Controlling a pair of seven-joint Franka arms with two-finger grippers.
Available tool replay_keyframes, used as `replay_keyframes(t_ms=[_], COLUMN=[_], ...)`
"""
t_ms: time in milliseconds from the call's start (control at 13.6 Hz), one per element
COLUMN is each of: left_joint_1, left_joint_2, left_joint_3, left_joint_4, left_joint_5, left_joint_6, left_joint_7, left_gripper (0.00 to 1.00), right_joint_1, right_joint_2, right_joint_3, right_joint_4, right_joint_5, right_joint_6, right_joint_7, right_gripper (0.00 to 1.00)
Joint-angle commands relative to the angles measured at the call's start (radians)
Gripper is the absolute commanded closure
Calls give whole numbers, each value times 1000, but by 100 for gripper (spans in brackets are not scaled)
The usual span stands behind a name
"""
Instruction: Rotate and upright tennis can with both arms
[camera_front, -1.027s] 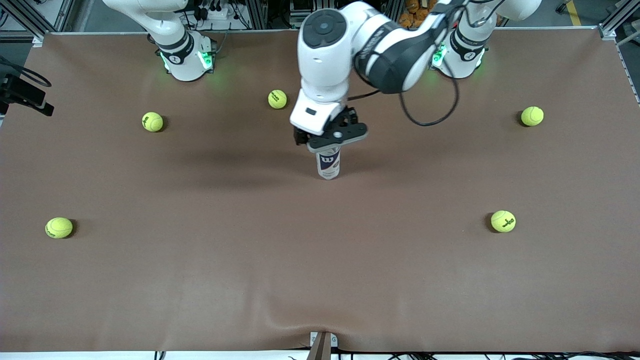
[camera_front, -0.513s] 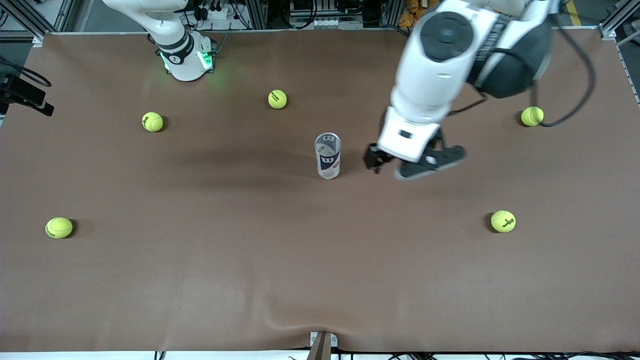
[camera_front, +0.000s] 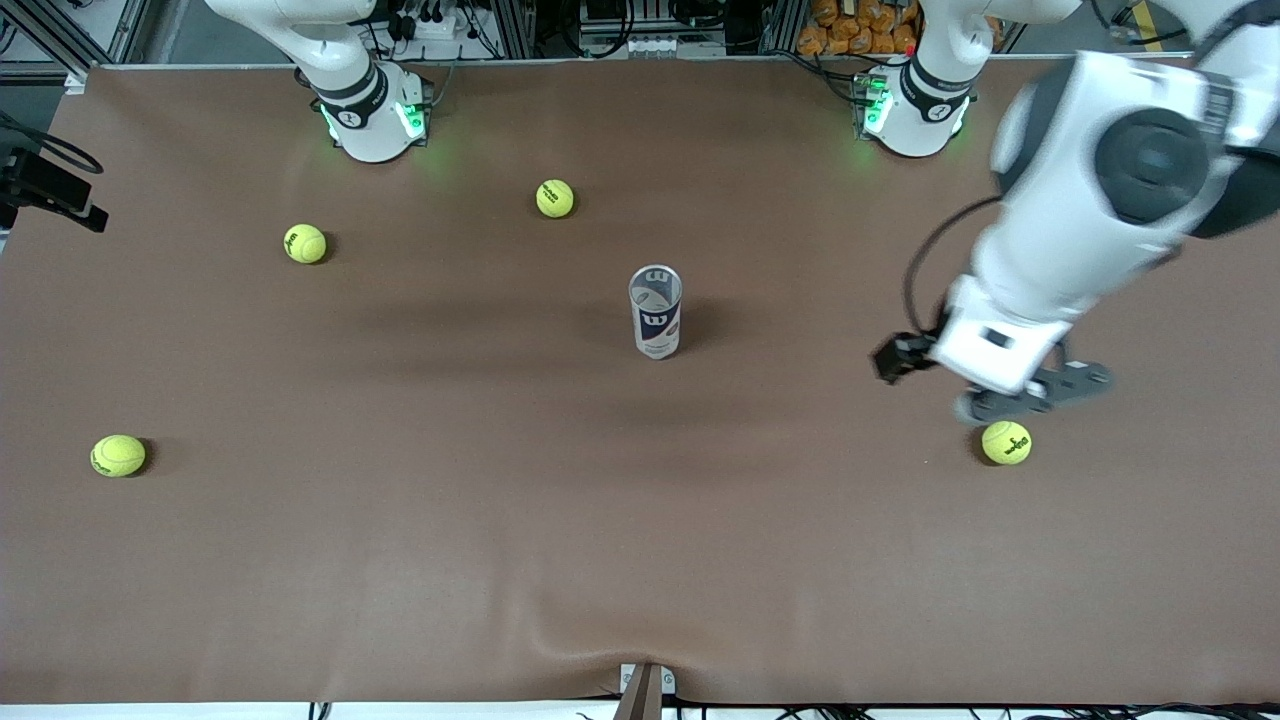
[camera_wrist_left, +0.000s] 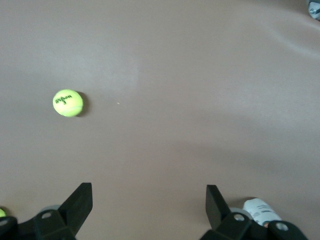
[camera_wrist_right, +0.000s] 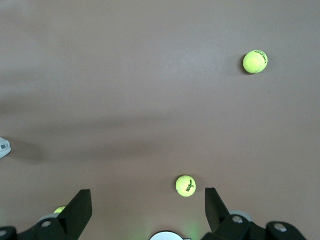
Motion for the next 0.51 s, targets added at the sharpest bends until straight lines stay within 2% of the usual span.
replay_keyframes(t_ms=[0,147,440], left_joint_1=[105,154,142], left_joint_2=[-59,-120,-377], left_joint_3=[-78,-75,-68], left_joint_4=[-35,-94,-301], left_joint_5=[15,14,11], left_joint_6=[-23,-48,-49], left_joint_7=[71,153,162], left_gripper=[0,0,0], right_joint_1=[-11,-14,-14], right_joint_2=[-3,-3,-3], right_joint_3=[10,10,10], right_joint_4=[7,7,7], right_joint_5=[8,9,9], right_joint_6=[-4,-4,-6], right_joint_7=[15,17,17], right_gripper=[0,0,0])
